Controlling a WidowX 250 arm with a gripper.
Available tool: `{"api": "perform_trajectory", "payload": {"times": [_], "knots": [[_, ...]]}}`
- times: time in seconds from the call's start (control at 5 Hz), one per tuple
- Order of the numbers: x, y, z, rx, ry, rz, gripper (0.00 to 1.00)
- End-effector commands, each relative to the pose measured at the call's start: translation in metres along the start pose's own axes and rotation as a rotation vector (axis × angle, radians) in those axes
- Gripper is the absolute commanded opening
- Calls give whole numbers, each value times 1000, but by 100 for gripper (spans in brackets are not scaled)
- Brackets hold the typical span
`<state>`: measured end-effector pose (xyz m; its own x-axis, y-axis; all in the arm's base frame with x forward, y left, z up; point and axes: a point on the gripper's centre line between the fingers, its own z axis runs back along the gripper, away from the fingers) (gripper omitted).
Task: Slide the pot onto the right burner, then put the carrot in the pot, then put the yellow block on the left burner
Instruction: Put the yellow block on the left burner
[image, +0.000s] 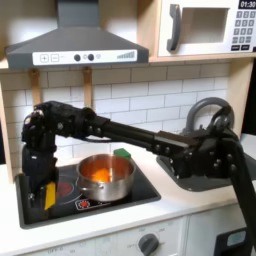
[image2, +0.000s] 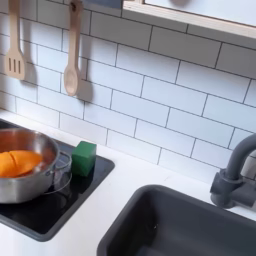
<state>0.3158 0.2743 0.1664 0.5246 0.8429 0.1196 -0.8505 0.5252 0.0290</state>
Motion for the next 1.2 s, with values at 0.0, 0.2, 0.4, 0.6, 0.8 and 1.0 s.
{"api": "perform_trajectory", "payload": {"times": [0.0,0.2,0.4,0.6,0.8,1.0], "knots": [[-3,0,-14,17,19,-13,0],[-6,-3,-30,28,55,-32,0],[-5,-2,-31,28,55,-26,0],[-3,-1,-27,26,43,-17,0],[-4,-1,-28,28,52,-16,0],[-4,-2,-26,20,47,-30,100]]}}
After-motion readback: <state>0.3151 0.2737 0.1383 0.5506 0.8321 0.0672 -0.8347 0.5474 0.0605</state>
